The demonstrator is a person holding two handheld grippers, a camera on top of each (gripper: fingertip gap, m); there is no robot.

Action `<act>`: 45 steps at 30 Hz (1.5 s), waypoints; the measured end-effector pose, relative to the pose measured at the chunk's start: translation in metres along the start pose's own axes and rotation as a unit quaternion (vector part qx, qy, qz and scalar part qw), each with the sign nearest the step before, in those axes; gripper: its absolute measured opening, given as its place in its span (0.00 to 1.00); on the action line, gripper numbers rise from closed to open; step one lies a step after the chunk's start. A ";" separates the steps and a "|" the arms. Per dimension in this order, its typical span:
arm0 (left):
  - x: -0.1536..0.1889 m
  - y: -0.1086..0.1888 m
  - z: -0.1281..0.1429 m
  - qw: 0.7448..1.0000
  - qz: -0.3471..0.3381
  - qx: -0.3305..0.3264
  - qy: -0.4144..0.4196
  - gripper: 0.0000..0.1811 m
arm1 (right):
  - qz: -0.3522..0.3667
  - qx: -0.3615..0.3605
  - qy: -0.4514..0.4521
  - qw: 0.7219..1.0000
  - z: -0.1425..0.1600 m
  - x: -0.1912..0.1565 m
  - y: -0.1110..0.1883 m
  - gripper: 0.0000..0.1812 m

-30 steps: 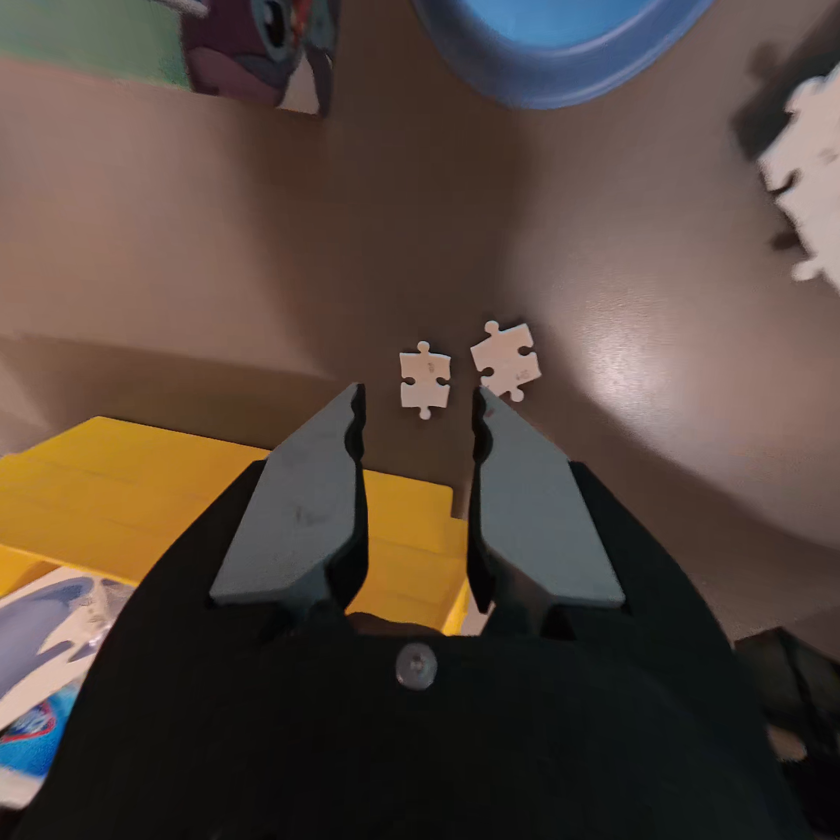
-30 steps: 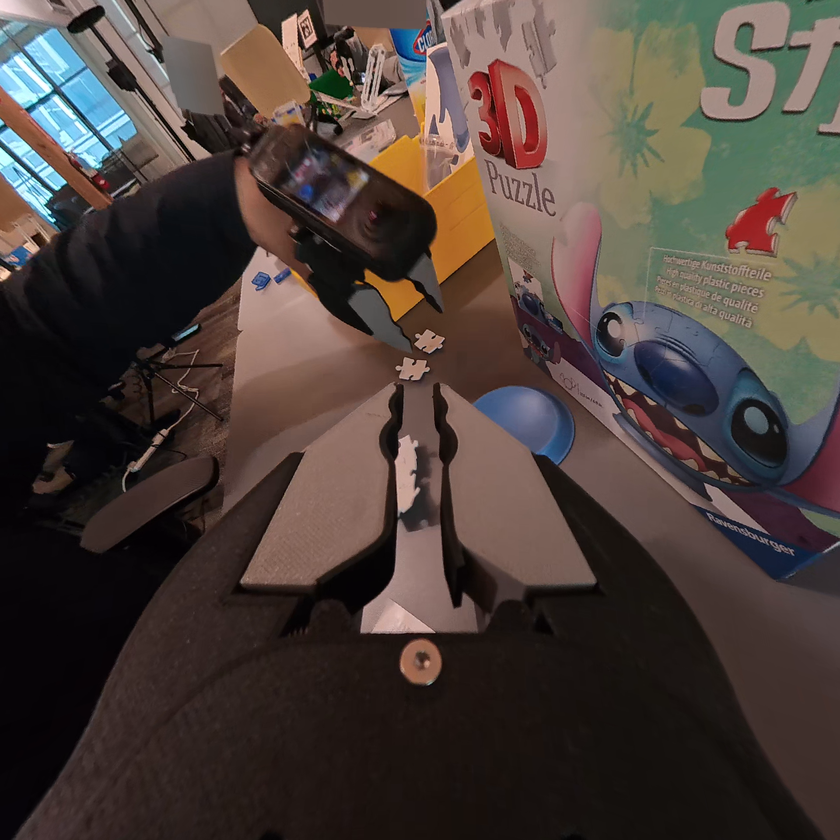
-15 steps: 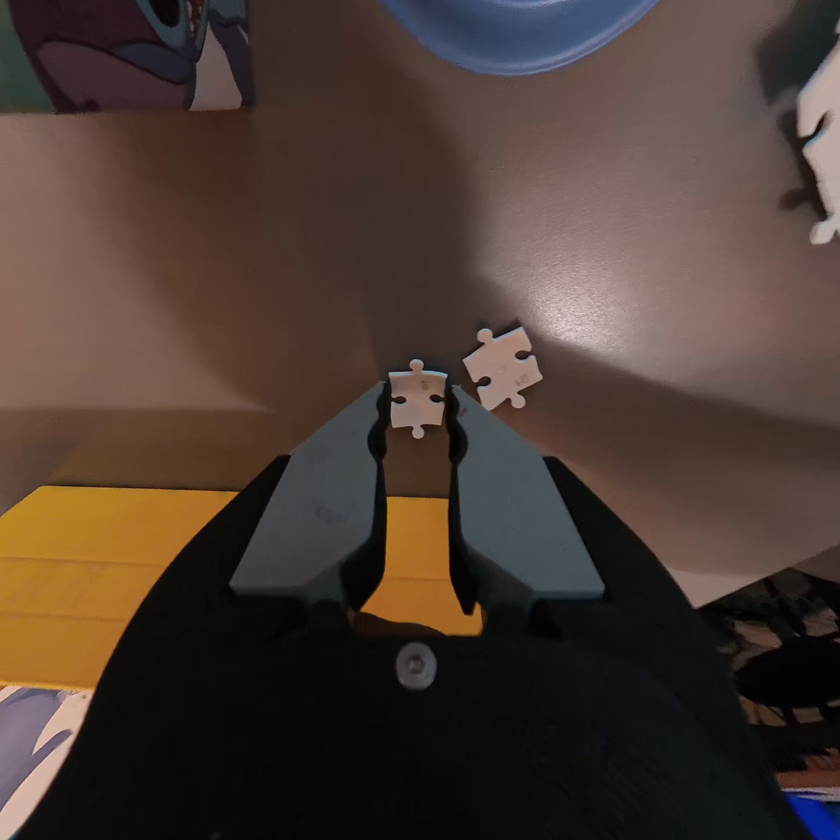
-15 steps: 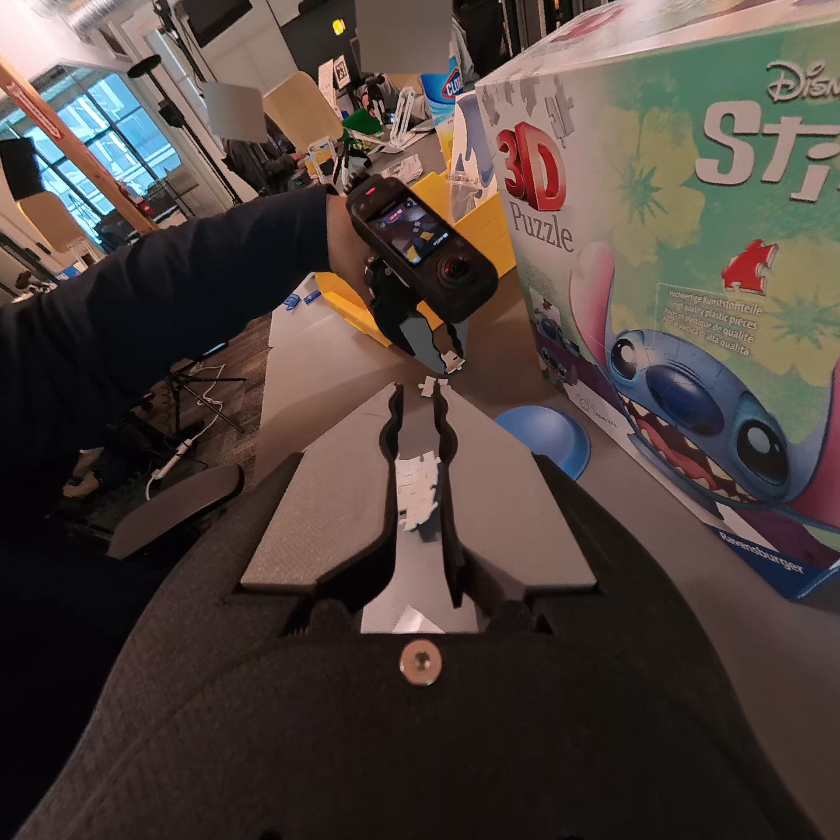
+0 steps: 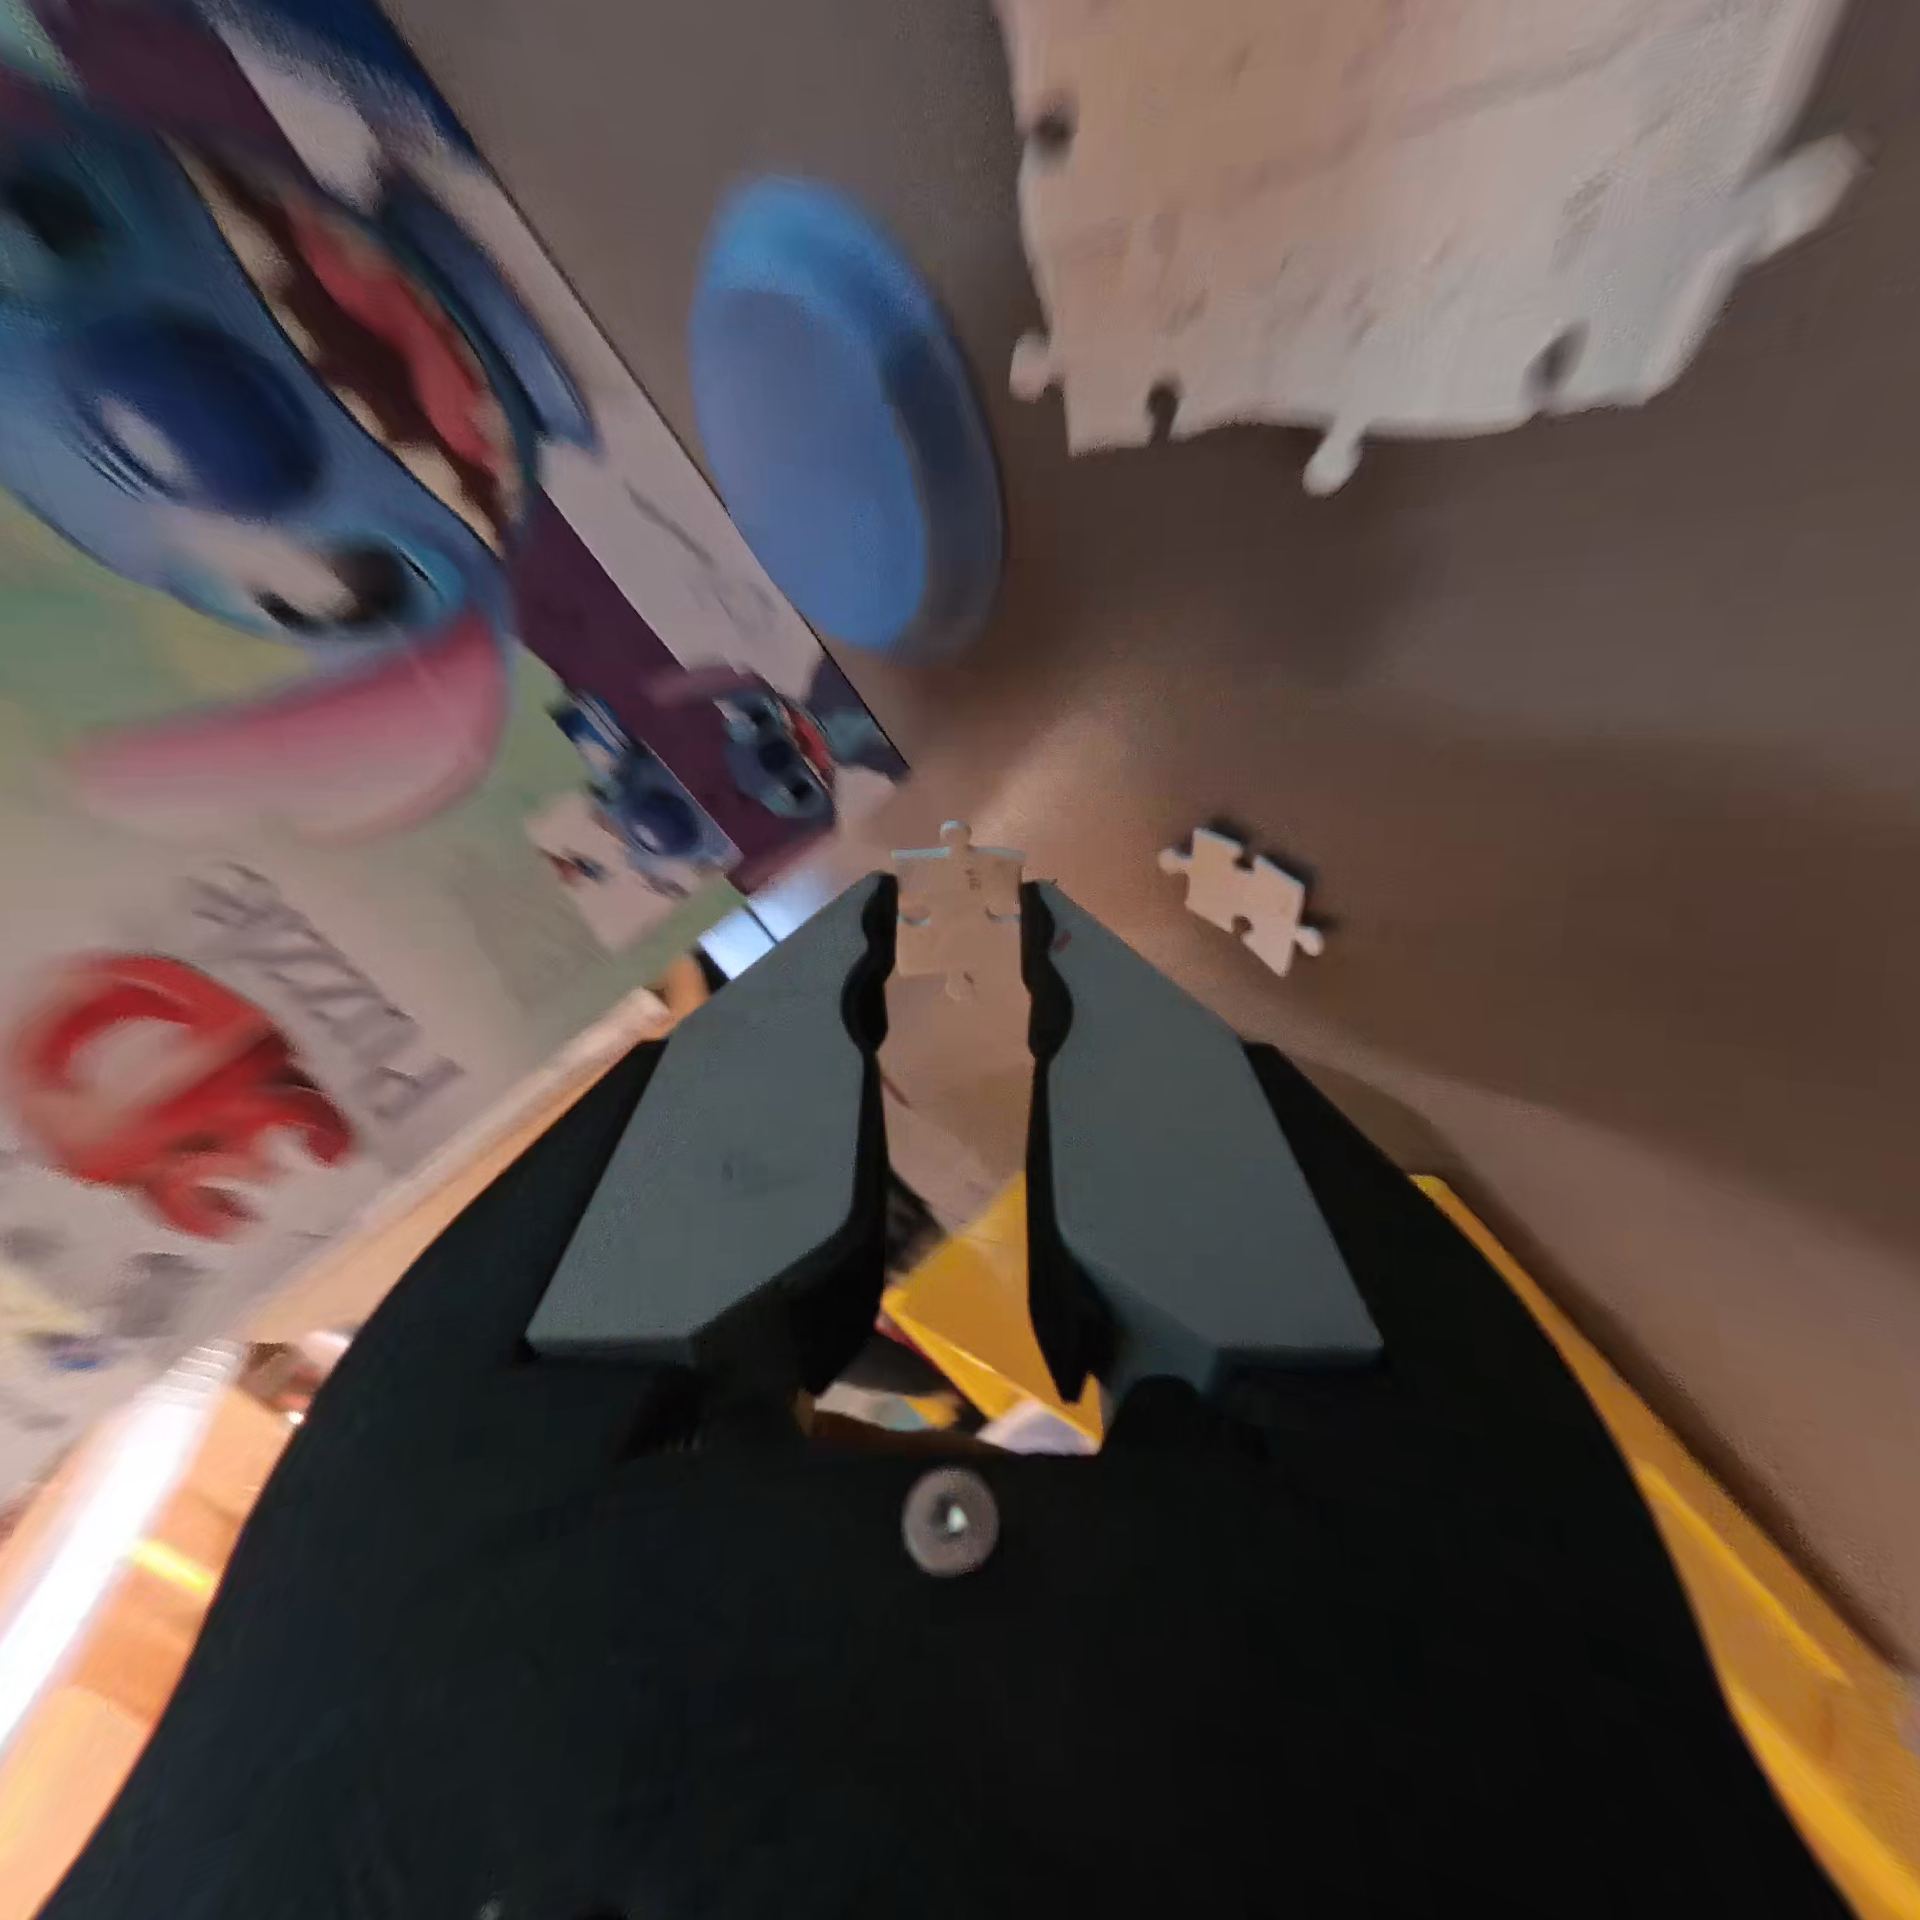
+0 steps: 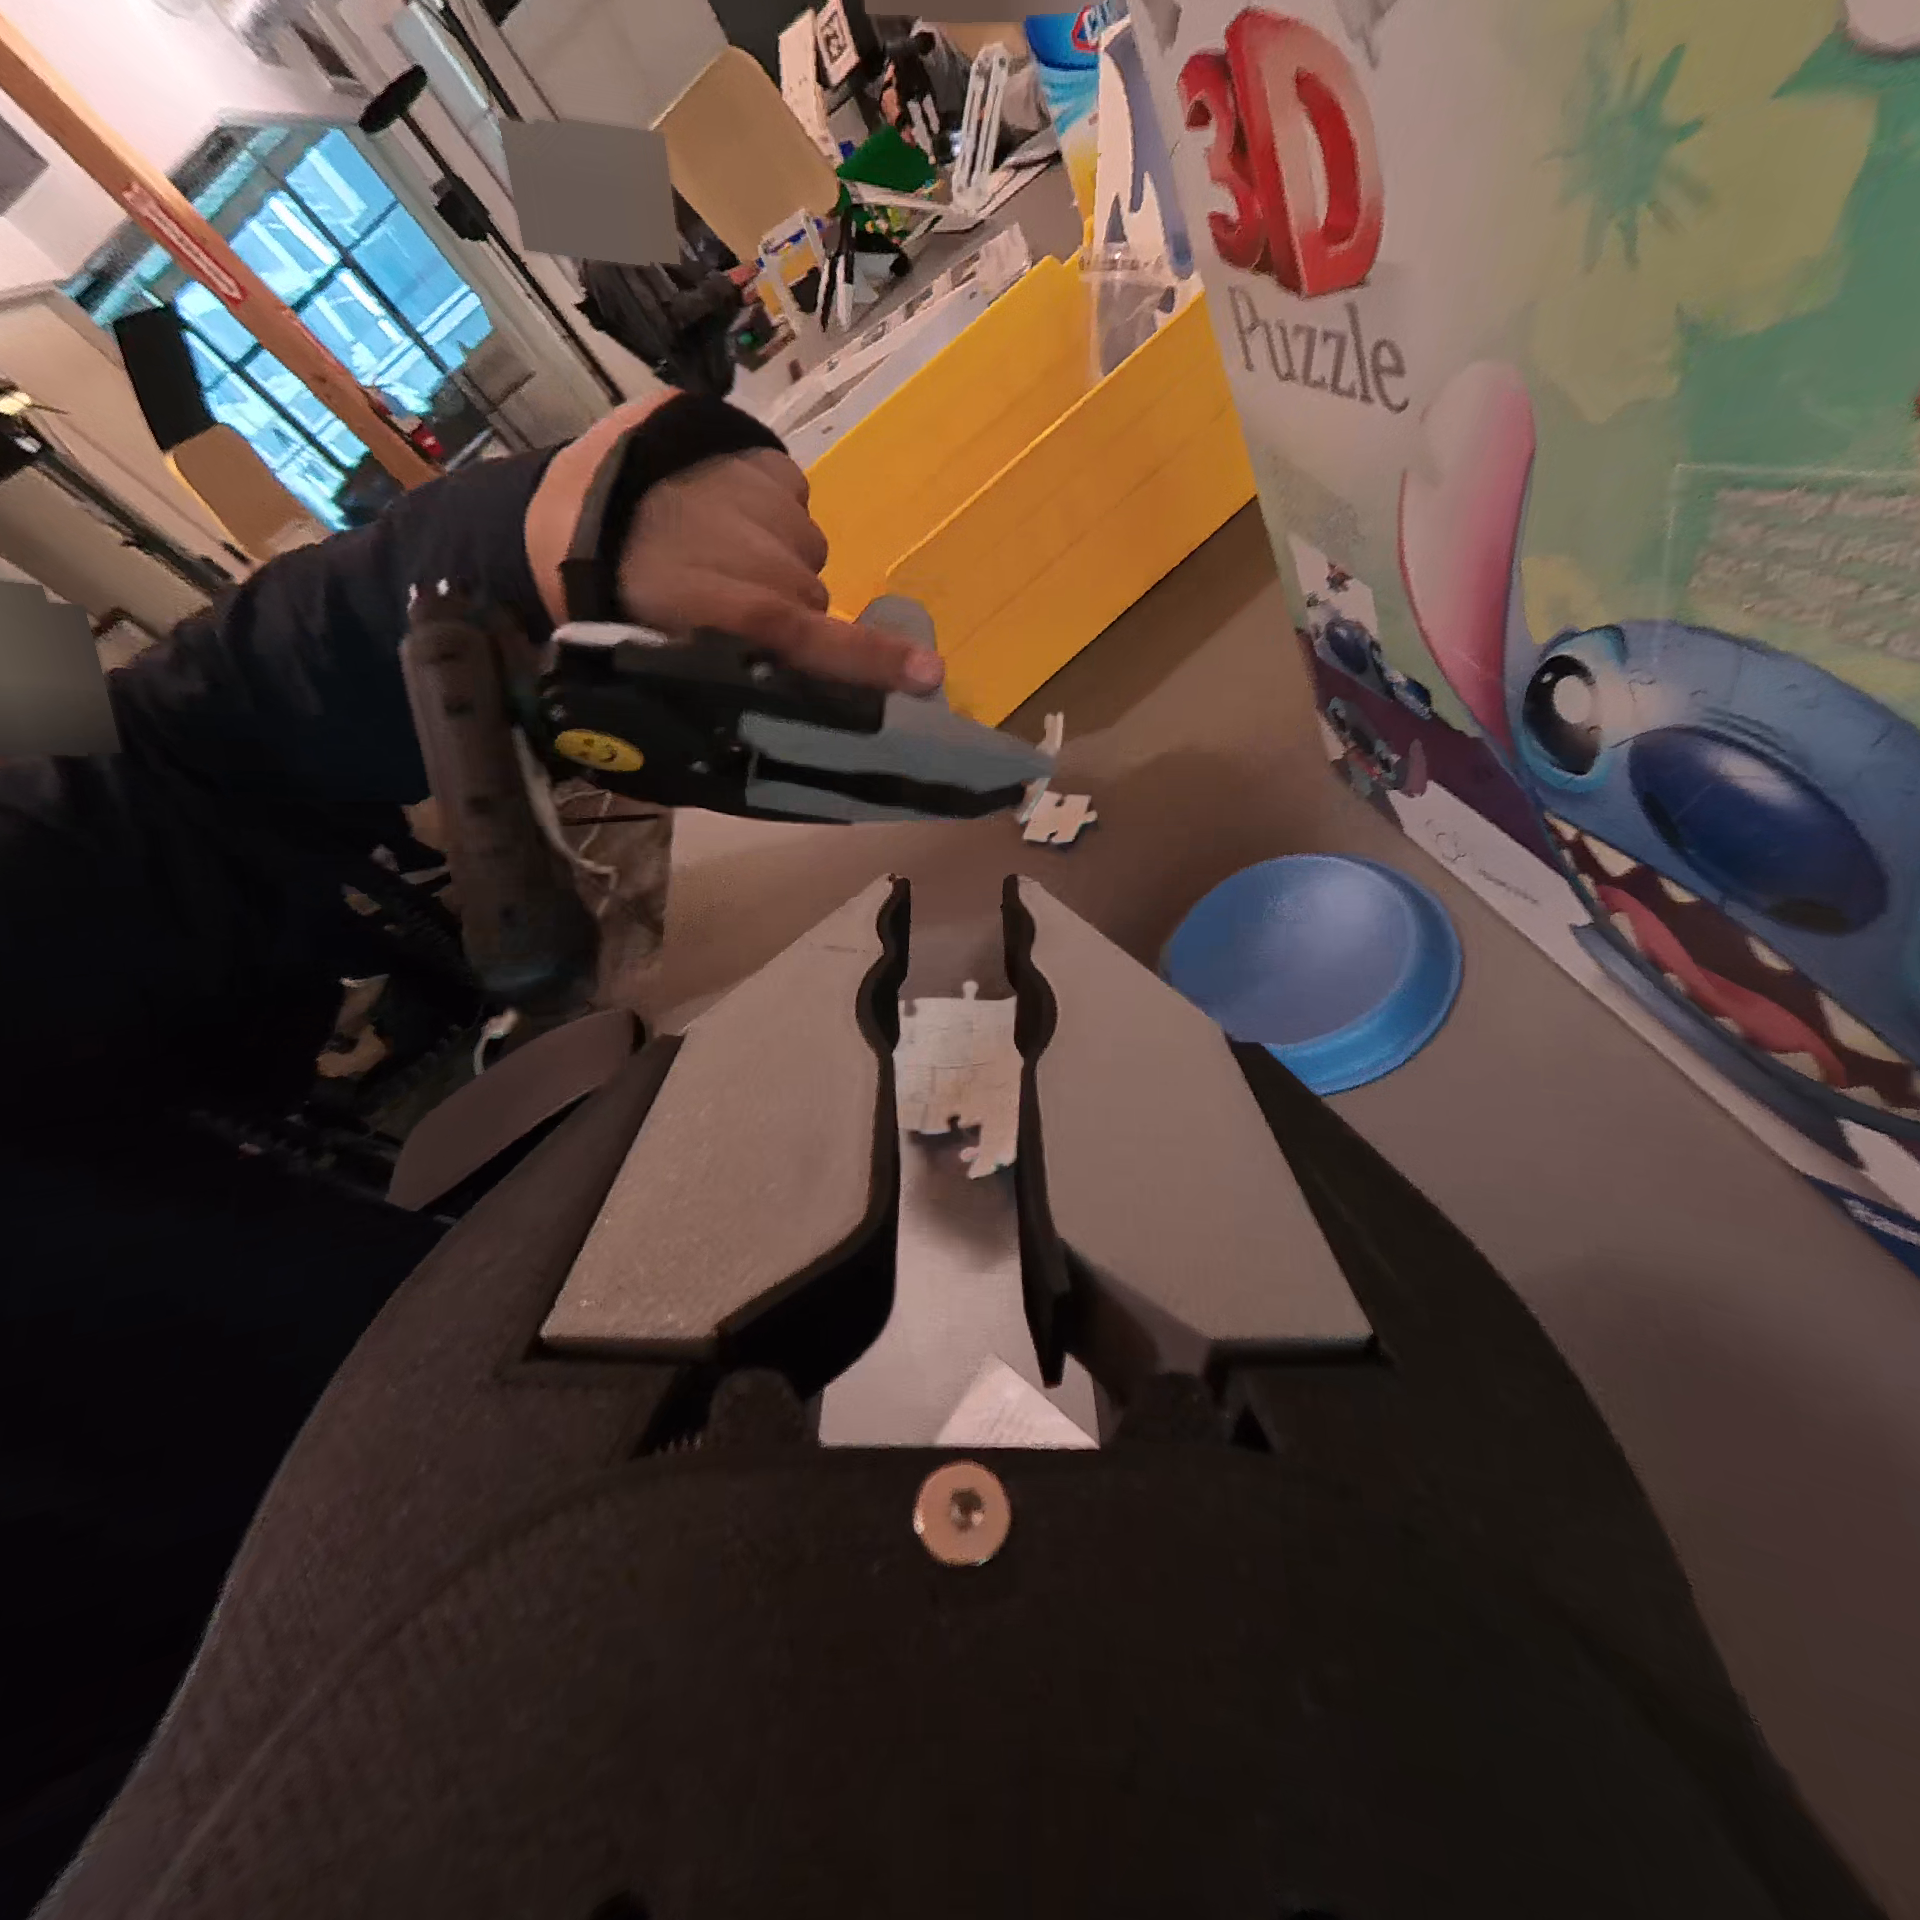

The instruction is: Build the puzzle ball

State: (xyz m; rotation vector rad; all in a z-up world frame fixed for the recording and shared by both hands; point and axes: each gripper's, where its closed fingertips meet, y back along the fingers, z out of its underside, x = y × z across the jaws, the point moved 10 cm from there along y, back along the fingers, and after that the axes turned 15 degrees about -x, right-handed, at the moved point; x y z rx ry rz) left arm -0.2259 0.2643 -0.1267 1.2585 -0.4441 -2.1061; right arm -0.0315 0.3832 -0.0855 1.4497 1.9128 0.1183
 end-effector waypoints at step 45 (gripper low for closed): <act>0.027 0.022 -0.045 0.983 0.144 0.102 0.041 0.00 | -0.018 -0.100 -0.060 0.993 0.018 0.016 -0.043 0.00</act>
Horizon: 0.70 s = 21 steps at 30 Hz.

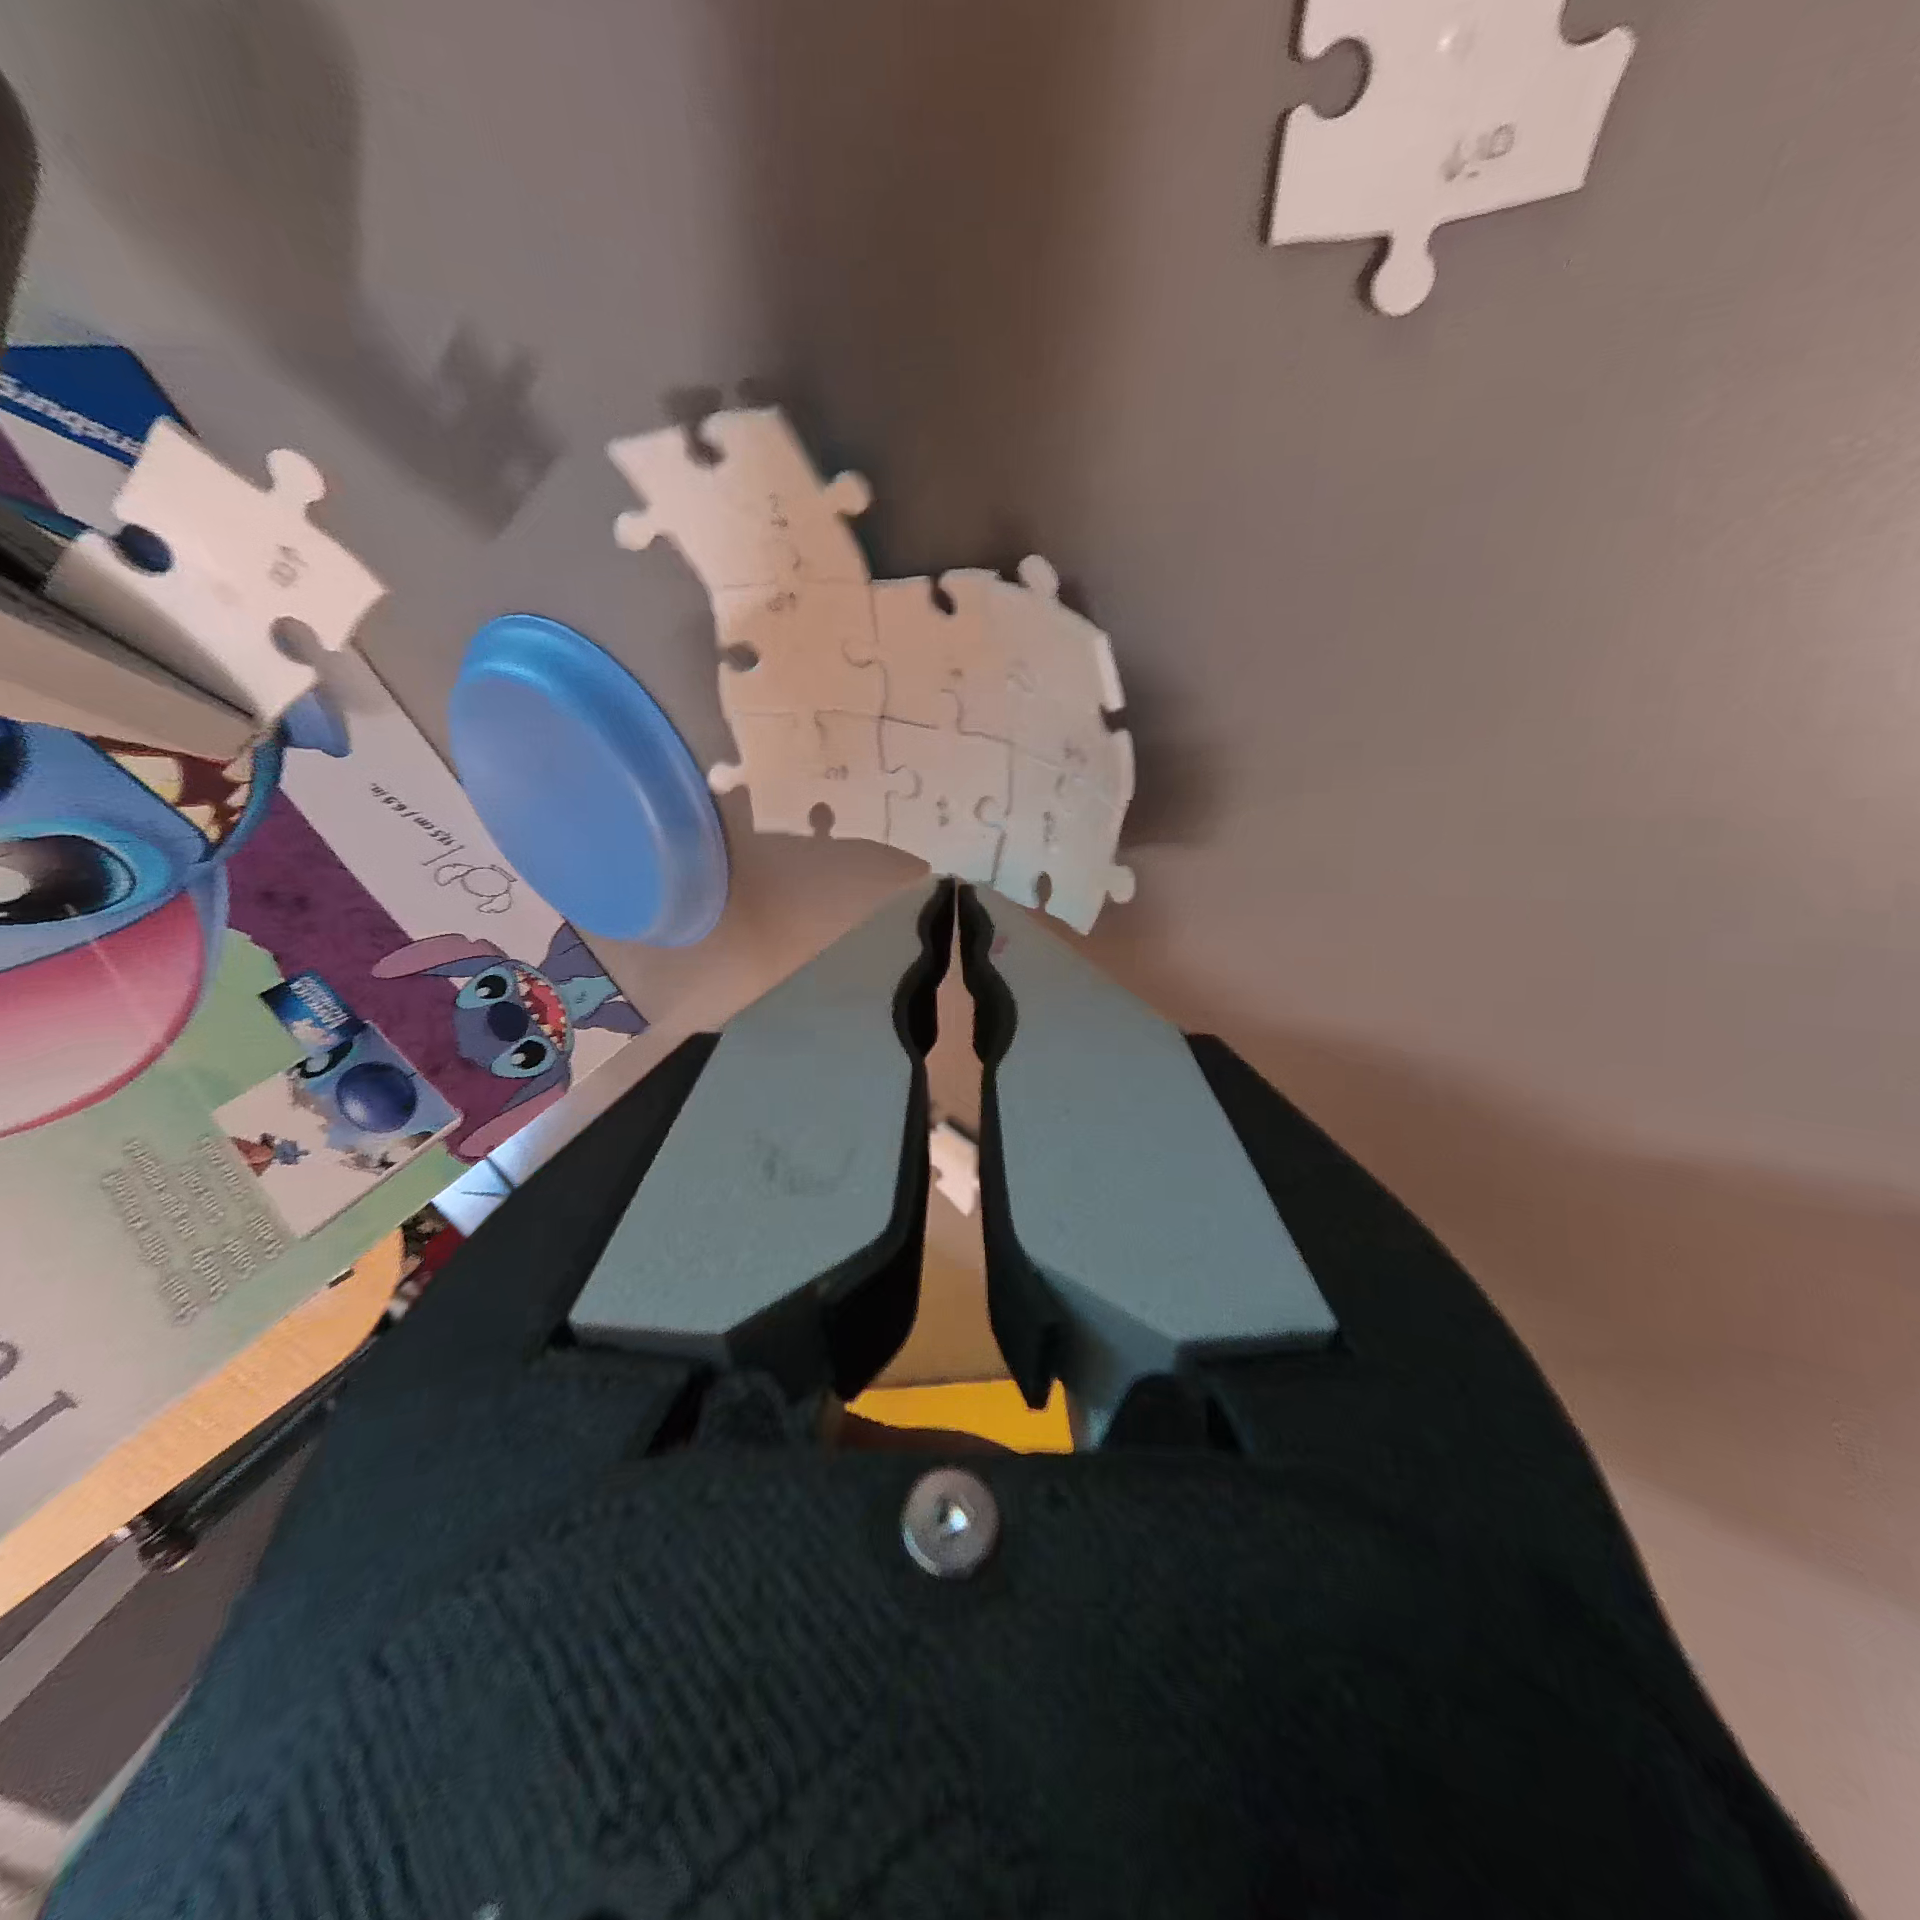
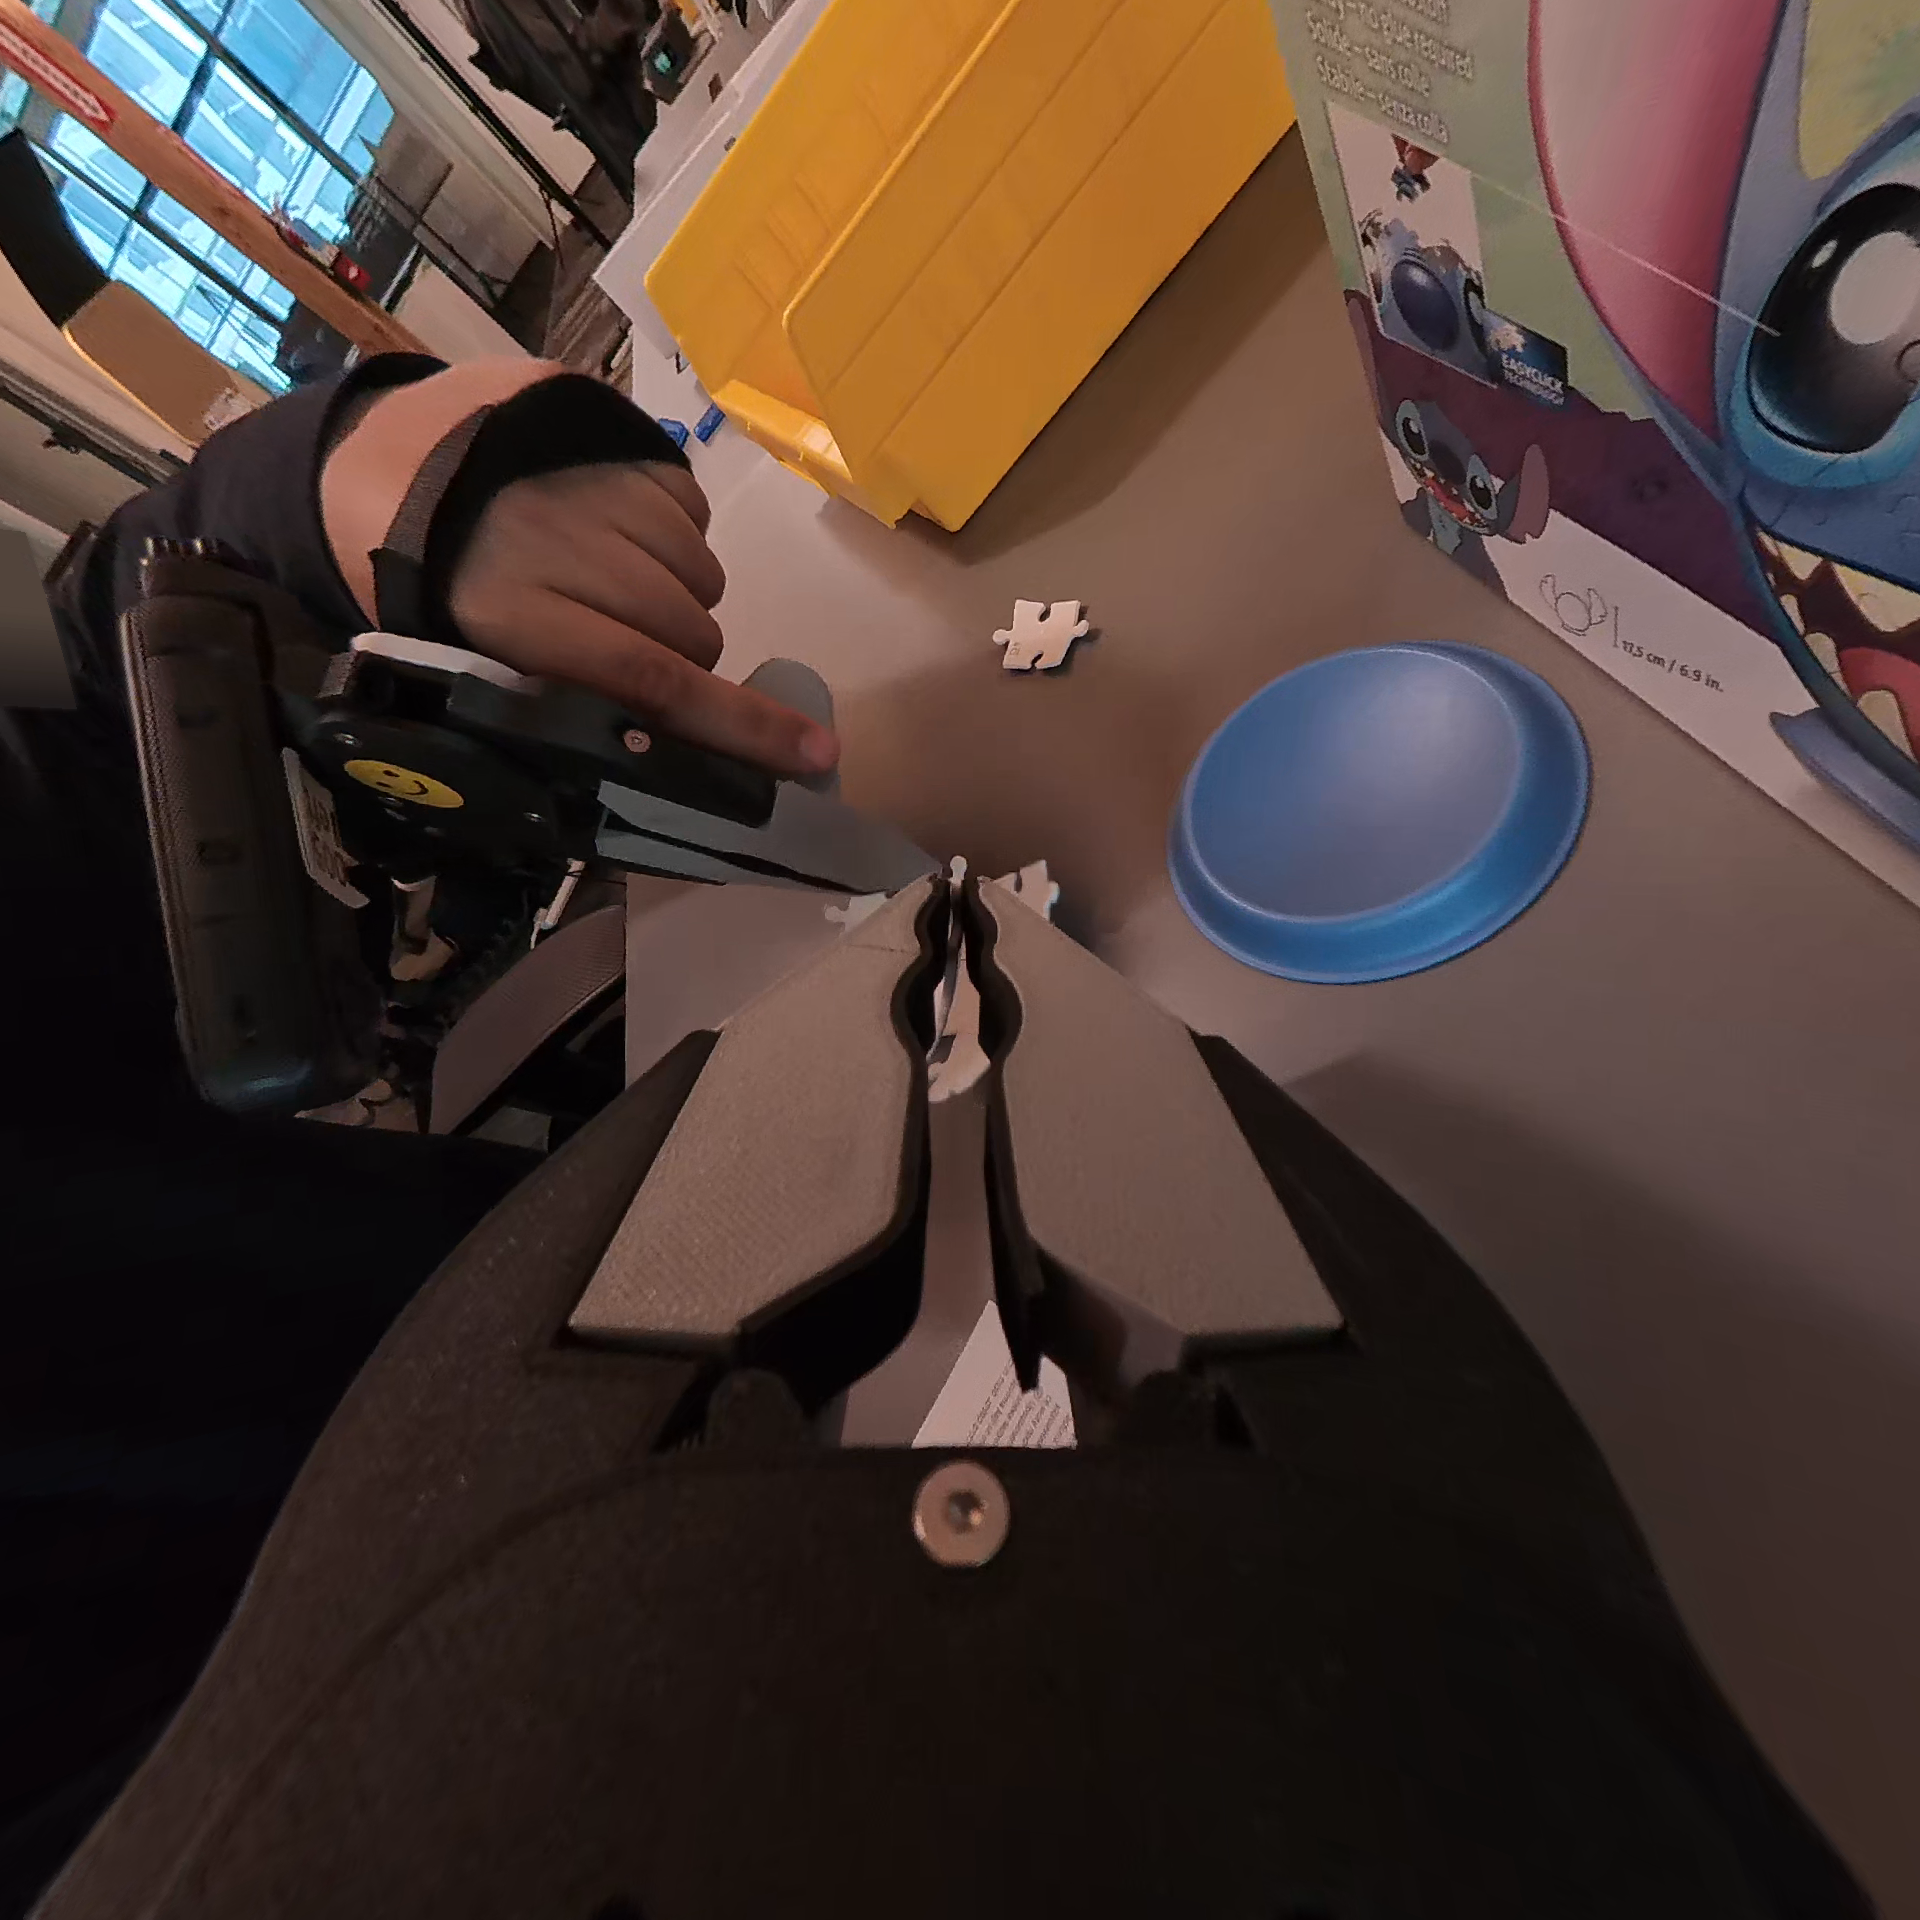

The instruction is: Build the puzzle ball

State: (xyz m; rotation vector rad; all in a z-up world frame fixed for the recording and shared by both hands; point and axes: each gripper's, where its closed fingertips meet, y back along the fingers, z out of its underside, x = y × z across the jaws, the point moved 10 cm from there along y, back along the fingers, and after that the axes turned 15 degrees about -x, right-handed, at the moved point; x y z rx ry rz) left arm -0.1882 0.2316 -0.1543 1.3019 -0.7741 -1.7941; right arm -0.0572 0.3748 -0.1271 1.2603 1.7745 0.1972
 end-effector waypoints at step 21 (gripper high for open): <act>0.011 0.010 -0.014 0.999 0.013 0.034 0.009 0.00 | 0.021 -0.011 -0.009 1.000 0.002 0.005 -0.024 0.00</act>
